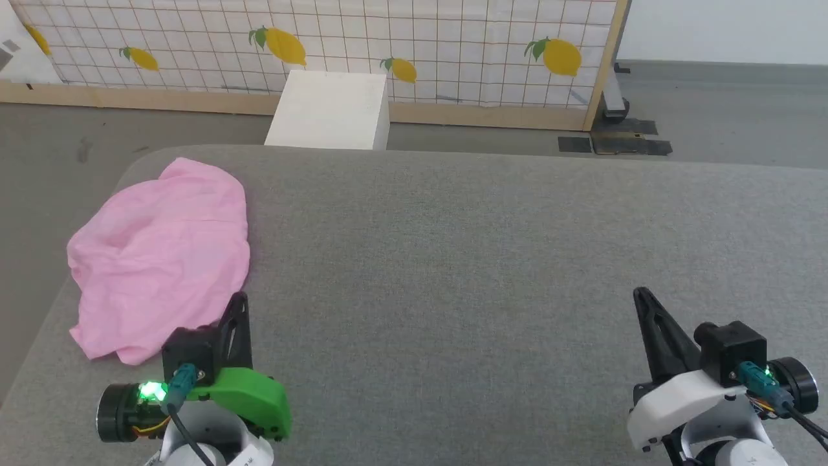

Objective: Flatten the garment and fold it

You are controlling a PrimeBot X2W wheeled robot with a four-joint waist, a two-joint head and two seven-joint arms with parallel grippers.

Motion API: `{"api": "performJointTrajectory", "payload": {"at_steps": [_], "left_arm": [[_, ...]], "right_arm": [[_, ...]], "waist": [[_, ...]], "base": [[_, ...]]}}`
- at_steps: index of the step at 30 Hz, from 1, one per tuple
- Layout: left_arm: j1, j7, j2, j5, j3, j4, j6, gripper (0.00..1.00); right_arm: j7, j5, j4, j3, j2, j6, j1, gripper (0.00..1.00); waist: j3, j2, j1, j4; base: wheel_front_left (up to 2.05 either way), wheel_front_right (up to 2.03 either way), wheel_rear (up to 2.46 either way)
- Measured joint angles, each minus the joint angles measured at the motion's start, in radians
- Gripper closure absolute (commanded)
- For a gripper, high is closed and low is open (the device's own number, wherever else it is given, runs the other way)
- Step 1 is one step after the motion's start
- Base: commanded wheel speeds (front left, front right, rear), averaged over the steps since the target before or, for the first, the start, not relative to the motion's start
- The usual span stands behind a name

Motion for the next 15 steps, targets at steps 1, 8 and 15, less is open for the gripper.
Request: {"api": "performJointTrajectory", "payload": {"at_steps": [1, 8, 15], "left_arm": [[0.000, 0.000, 0.000, 0.000, 0.000, 0.000, 0.000, 1.00], [0.000, 0.000, 0.000, 0.000, 0.000, 0.000, 0.000, 1.00], [0.000, 0.000, 0.000, 0.000, 0.000, 0.000, 0.000, 1.00]], "right_arm": [[0.000, 0.000, 0.000, 0.000, 0.000, 0.000, 0.000, 1.00], [0.000, 0.000, 0.000, 0.000, 0.000, 0.000, 0.000, 1.00], [0.000, 0.000, 0.000, 0.000, 0.000, 0.000, 0.000, 1.00]], "waist": [[0.000, 0.0000, 0.0000, 0.000], [0.000, 0.0000, 0.0000, 0.000], [0.000, 0.0000, 0.0000, 0.000]], "base": [[0.00, 0.00, 0.00], [0.00, 0.00, 0.00], [0.00, 0.00, 0.00]]}}
